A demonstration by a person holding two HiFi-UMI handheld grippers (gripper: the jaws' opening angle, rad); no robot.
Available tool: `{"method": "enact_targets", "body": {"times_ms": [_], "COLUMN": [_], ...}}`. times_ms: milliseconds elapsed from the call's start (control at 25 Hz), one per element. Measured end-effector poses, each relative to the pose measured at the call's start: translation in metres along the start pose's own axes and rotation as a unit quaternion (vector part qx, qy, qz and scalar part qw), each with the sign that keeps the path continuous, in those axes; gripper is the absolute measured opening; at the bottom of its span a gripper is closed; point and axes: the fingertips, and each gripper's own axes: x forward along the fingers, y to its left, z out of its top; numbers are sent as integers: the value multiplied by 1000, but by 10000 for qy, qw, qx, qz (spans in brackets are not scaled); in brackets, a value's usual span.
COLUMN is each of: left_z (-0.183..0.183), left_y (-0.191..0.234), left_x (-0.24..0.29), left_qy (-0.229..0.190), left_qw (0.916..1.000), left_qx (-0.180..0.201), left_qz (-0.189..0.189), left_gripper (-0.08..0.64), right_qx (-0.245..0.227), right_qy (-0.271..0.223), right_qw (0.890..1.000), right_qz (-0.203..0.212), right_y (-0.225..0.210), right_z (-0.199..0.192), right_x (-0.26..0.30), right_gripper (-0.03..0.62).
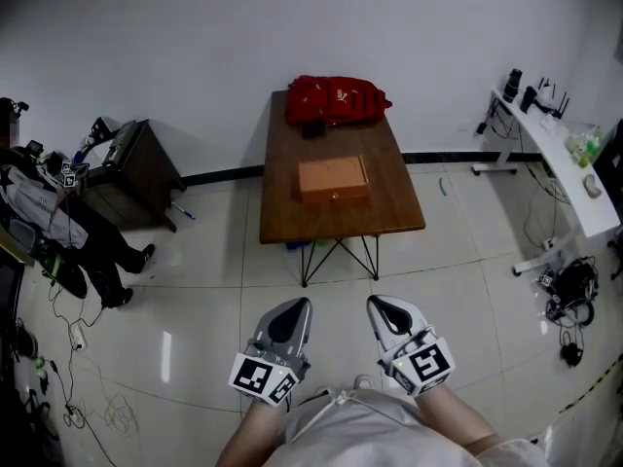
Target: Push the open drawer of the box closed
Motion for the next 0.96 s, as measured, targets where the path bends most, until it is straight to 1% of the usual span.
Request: {"method": "enact_targets", "body": {"times_ms": [240,440,640,960], "left_z": [-1,-5,-10,-14], "left_y": [0,1,6,5], "left_x": [10,17,15,24], "left_qy": [61,121,122,122], "left_qw": [10000,9998,9997,9997], "left_qx": [41,-89,-91,-140], "left_qz": [40,95,174,170], "left_gripper": [6,6,6,6], "right_qx": [-19,17,45,84], "right_qy": [-15,43,107,177], "right_qw": [10000,10000,9999,9998], "right_qz": [43,35,22,-63], "right_y": [-6,-14,-14,-25], "right_z": [3,1,-6,-12], "right_x": [4,8,8,7], "right_gripper": [3,3,3,3]}}
